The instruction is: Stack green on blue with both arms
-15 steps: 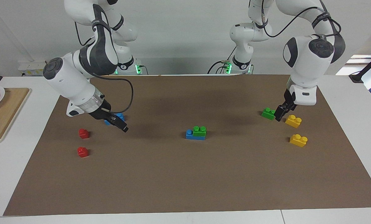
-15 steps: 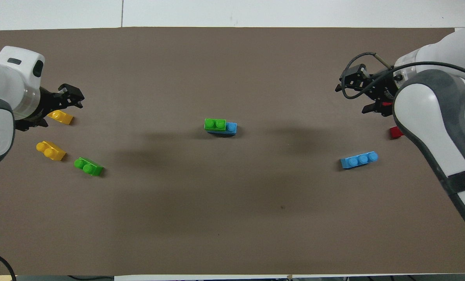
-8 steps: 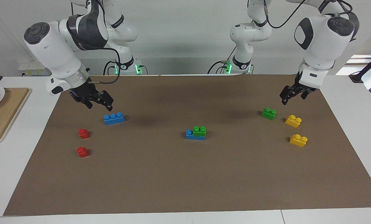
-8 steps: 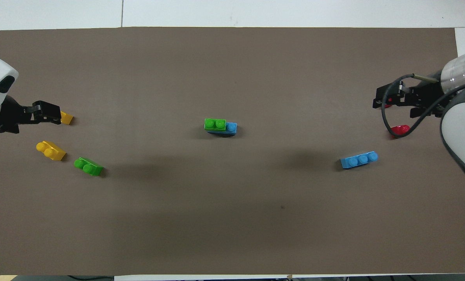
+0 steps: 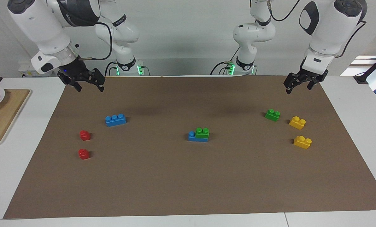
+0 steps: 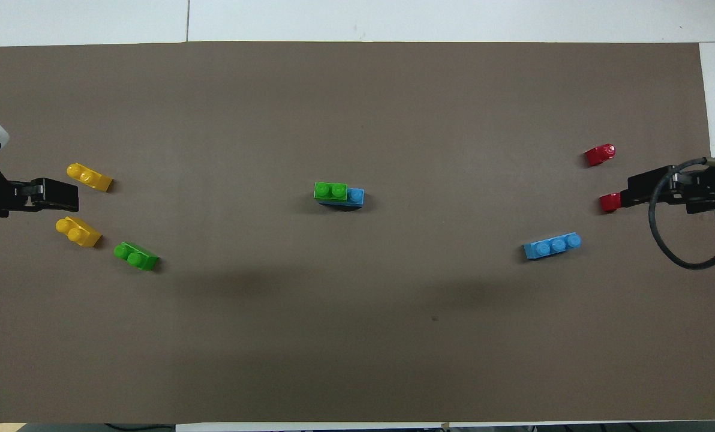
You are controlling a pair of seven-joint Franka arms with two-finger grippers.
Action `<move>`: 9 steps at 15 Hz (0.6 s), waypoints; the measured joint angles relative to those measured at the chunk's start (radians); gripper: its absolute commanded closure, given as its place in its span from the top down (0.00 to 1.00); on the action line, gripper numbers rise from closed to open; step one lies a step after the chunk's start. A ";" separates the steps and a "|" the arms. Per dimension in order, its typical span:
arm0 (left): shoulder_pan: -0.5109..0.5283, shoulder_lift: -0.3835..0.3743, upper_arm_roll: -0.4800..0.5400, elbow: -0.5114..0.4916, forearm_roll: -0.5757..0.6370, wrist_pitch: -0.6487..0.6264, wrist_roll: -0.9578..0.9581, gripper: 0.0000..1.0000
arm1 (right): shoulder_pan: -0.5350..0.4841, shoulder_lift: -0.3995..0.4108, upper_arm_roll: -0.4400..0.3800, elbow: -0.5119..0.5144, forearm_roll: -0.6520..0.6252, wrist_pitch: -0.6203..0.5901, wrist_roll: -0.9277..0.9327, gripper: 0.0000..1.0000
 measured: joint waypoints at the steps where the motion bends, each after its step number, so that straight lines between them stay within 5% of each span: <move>1: 0.000 0.000 0.000 0.000 -0.004 -0.004 0.008 1.00 | 0.003 -0.001 0.001 0.000 0.000 0.000 0.000 1.00; 9: 0.001 0.003 0.018 0.054 -0.101 -0.058 0.013 1.00 | 0.001 0.003 -0.002 0.002 -0.002 0.001 0.000 1.00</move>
